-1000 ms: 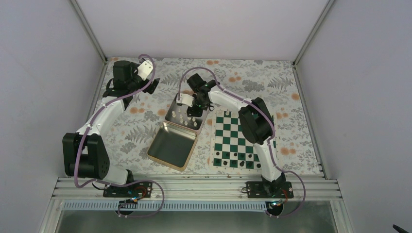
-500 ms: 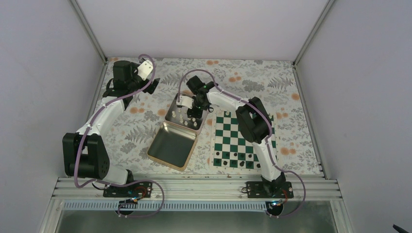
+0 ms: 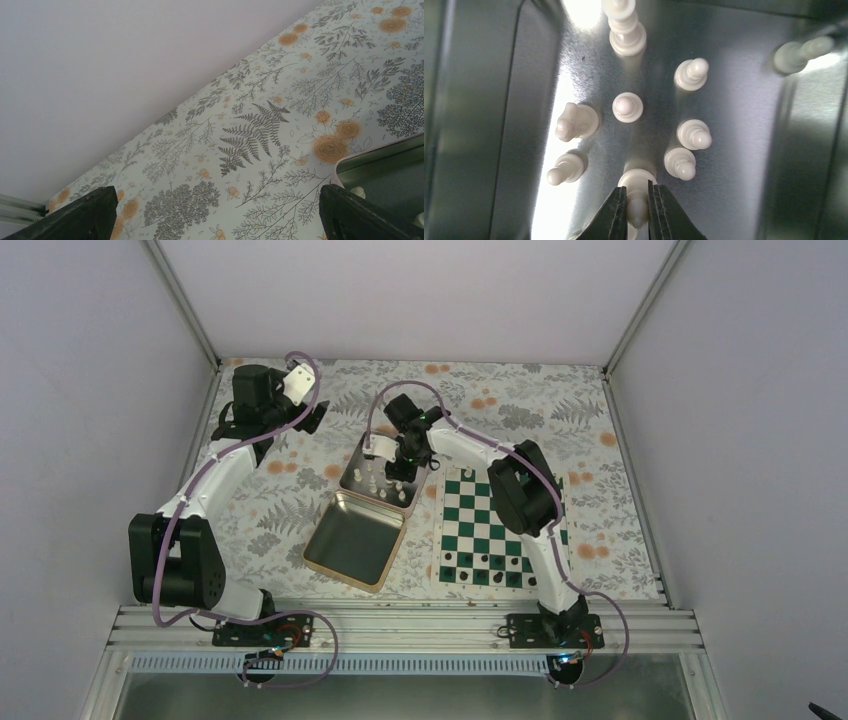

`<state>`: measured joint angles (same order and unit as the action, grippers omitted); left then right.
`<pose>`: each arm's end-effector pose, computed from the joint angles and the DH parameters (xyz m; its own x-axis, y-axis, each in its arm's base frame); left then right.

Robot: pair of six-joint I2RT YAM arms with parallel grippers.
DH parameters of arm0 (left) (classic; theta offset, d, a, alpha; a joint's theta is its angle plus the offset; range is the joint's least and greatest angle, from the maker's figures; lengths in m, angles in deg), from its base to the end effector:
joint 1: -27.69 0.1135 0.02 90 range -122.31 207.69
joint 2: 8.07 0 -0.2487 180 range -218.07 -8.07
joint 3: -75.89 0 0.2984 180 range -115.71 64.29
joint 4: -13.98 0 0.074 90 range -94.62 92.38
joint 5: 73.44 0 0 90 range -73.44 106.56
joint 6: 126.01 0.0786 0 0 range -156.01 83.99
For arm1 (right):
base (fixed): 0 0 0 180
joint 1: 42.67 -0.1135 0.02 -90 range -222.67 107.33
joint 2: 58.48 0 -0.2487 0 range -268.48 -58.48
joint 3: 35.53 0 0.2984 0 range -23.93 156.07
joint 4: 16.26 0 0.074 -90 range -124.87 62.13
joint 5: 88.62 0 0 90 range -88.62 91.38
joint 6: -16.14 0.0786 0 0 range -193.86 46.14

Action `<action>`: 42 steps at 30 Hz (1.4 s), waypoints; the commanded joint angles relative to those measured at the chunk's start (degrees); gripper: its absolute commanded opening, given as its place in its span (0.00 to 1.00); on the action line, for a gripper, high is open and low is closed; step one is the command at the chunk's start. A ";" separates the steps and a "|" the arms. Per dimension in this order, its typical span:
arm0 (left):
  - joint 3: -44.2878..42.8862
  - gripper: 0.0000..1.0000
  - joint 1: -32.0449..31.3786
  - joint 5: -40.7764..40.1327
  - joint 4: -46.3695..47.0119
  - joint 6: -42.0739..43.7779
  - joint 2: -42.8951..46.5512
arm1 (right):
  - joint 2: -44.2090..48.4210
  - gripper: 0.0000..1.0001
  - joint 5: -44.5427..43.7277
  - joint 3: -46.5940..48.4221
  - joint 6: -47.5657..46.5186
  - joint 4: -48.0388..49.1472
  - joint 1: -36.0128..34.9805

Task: Set up the chess pieces on the board
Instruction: Pick up the chess piece from the storage box, then place the chess piece on the chessboard.

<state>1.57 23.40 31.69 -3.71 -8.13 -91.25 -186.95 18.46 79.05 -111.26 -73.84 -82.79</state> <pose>0.4167 -0.0518 0.2475 -0.2513 0.4715 -0.8453 0.4781 0.8198 0.3152 0.3765 0.3474 0.0952 -0.1585 -0.8928 -0.4216 -0.9864 0.1618 0.0282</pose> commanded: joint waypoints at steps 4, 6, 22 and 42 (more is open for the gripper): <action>-0.38 1.00 -0.06 0.49 0.36 0.64 0.05 | 10.46 0.08 -0.82 -0.06 0.76 -0.76 0.09; -0.33 1.00 -0.07 0.32 0.38 0.69 0.10 | 13.44 0.08 -1.75 -1.25 0.96 -0.59 1.16; -0.64 1.00 -0.44 0.53 0.64 0.69 -1.16 | 38.27 0.08 -1.00 -33.73 0.29 8.40 29.96; -1.11 1.00 -2.09 -0.67 0.20 0.95 -2.49 | 33.76 0.09 1.60 -44.10 -3.44 14.05 40.29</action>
<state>1.55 21.65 31.43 -3.73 -7.94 -93.04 -151.41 18.22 35.16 -113.36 -61.86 -43.19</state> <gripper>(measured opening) 0.999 0.094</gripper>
